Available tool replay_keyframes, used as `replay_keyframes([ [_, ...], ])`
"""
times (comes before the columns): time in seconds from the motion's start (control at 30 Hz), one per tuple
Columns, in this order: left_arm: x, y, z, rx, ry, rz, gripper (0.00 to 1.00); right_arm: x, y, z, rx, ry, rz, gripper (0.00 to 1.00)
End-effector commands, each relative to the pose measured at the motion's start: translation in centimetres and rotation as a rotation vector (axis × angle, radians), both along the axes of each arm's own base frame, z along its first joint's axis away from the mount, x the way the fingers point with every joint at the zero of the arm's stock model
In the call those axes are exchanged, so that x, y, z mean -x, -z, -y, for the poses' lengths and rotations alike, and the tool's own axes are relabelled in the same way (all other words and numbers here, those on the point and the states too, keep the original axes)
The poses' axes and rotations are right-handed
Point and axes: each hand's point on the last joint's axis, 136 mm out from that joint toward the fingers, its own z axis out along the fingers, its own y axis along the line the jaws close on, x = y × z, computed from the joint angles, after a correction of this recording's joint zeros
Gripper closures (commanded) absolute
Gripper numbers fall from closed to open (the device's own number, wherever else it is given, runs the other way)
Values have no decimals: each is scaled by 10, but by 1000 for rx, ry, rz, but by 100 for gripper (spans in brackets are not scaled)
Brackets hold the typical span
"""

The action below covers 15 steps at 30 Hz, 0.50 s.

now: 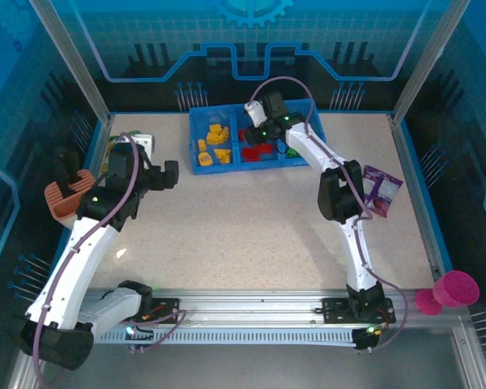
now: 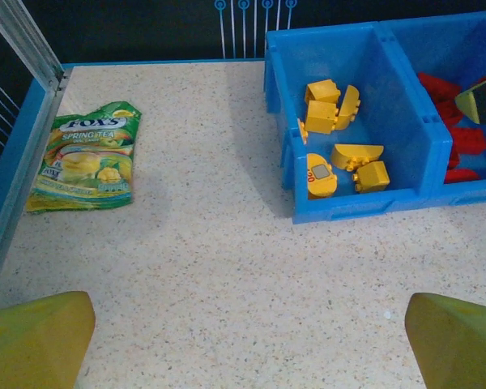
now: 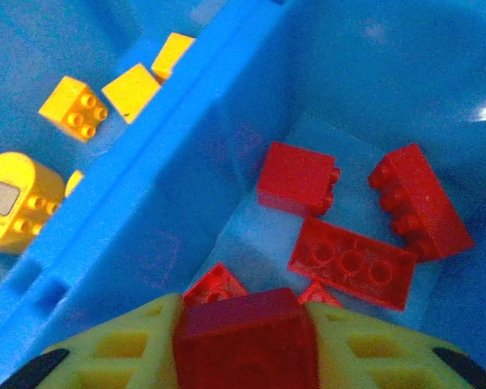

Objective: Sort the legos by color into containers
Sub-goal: Place the lego in the container.

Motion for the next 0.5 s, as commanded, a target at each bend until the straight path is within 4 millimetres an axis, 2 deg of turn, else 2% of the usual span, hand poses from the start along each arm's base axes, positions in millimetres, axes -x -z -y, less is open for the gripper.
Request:
replay_keyframes([
  [0.0,-5,-3,2,41,-5,27,1,-16,-12,-5,-143,16,-8,60],
  [0.27,-8,1,4,50,-3,16,1,-25,-6,-16,-206,7,-35,55],
  [0.47,-8,0,-1,40,-27,22,1,-24,-6,-21,-231,-18,-43,48],
])
